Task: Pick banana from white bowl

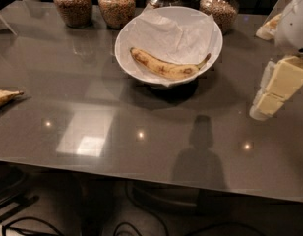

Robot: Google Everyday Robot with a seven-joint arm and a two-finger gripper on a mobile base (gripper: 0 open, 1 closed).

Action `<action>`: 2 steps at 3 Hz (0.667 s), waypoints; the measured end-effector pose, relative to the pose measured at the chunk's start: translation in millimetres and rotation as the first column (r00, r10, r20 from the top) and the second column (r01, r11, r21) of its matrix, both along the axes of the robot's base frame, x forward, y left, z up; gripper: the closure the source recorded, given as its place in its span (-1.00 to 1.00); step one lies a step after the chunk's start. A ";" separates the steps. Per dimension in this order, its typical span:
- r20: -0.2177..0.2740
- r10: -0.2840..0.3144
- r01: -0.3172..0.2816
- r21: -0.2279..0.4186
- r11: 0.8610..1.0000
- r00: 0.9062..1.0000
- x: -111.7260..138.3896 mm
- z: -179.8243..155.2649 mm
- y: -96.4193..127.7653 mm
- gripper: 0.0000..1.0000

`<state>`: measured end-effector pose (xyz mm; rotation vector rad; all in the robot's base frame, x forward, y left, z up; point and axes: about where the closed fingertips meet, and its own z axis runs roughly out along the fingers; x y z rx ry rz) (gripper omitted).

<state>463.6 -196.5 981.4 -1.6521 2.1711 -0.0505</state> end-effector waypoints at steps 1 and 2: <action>0.059 -0.024 0.017 0.117 0.993 0.998 42.6 8.3 30.5 -1.00; 0.103 -0.045 0.023 0.211 0.977 0.994 83.9 17.6 61.2 -1.00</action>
Offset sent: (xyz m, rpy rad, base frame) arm 0.1466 0.1042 0.0346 0.3517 -0.1751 -0.0571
